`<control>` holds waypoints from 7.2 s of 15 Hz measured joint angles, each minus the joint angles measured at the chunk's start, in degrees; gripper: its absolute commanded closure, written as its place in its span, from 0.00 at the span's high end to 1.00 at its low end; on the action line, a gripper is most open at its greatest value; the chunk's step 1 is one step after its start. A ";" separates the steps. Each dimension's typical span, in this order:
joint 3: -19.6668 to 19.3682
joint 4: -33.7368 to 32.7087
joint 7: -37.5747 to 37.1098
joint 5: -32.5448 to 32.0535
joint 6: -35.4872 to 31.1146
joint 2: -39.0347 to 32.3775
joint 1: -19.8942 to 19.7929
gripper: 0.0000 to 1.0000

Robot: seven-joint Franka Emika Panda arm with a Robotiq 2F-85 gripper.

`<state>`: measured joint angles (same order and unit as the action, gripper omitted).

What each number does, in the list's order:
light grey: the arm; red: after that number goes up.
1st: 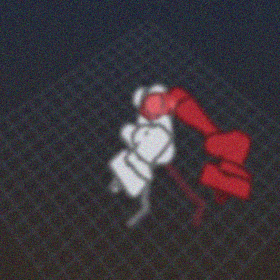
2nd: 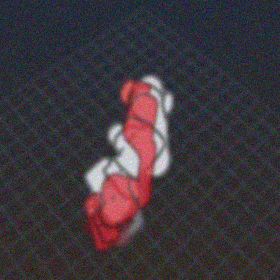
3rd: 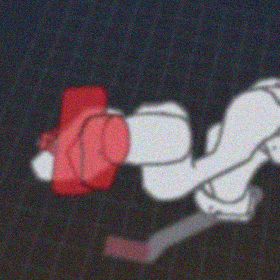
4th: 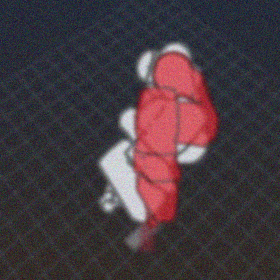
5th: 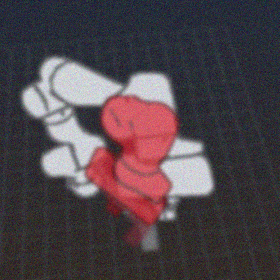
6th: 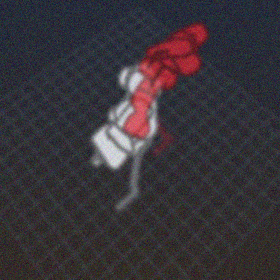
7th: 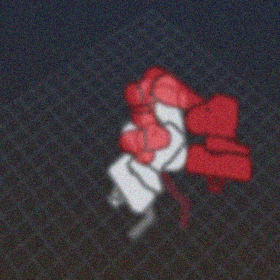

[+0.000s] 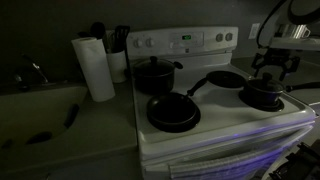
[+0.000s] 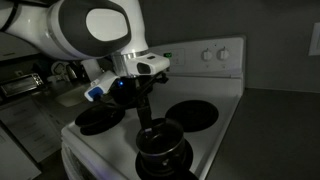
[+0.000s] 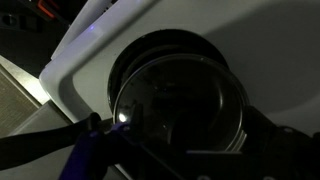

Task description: Remove the lid from the black pot on the bottom right plate

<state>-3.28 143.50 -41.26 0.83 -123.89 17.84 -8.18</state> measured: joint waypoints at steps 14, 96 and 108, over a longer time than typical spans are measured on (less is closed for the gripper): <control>-0.41 4.73 6.49 -1.85 -17.39 -0.74 -1.41 1.00; 10.40 0.85 -5.48 0.99 -23.30 -13.56 14.20 0.70; 10.39 0.85 -4.12 -0.69 -16.55 -5.75 13.96 1.00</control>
<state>7.11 144.35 -45.38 0.14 -140.43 12.09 5.78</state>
